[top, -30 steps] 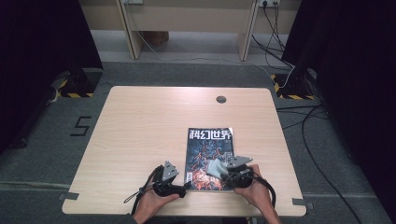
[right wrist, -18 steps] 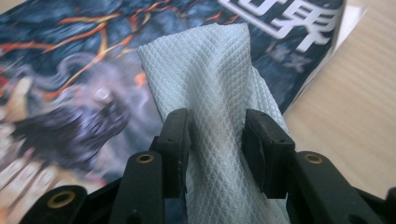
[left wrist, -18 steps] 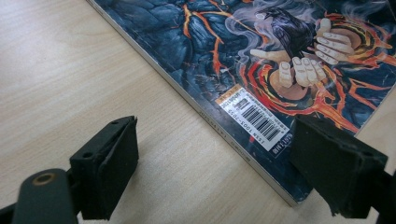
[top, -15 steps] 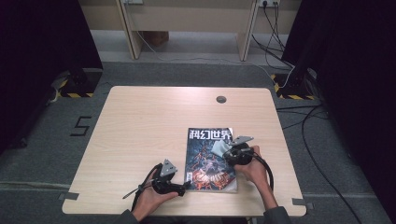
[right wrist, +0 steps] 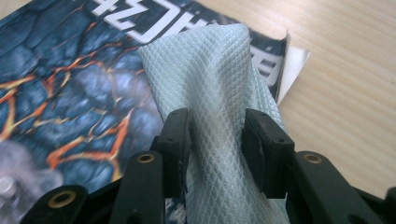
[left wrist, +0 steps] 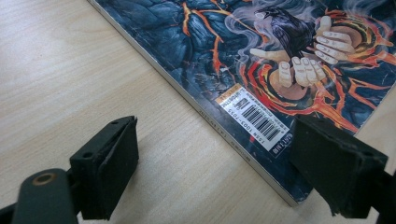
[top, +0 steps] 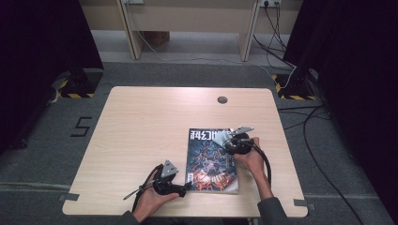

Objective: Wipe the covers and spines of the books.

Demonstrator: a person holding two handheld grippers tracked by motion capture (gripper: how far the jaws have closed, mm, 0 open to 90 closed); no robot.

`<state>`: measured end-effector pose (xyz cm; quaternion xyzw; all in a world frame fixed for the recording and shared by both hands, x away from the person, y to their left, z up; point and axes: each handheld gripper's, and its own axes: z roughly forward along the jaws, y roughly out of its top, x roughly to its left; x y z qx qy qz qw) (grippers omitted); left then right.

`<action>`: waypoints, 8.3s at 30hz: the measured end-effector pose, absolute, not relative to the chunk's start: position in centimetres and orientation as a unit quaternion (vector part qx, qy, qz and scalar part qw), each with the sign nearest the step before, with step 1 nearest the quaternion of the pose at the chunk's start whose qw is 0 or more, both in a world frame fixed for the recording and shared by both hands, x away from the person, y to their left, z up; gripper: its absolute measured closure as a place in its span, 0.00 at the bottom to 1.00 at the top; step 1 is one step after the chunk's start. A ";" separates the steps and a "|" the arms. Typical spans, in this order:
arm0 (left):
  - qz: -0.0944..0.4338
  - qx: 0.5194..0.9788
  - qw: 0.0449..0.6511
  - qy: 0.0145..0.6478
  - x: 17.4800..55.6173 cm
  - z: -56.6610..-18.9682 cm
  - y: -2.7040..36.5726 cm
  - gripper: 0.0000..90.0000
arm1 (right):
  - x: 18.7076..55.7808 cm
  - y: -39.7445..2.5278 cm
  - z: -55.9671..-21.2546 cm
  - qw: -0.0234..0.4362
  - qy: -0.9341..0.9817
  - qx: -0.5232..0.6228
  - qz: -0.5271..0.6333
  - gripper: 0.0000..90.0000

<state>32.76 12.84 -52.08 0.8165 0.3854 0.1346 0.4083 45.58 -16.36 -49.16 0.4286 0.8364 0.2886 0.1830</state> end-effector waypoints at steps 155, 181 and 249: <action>0.127 0.811 0.413 0.395 32.7 -52.1 12.8 0.19 | 42.1 -17.1 -49.0 0.189 0.842 0.423 0.277 0.70; 0.126 0.814 0.412 0.390 32.7 -52.1 12.9 0.20 | 46.9 -17.3 -49.0 0.204 0.805 0.475 0.290 0.80; 0.122 0.814 0.415 0.388 32.8 -52.1 12.9 0.21 | 41.9 -25.9 -48.0 0.230 0.801 0.511 0.209 0.63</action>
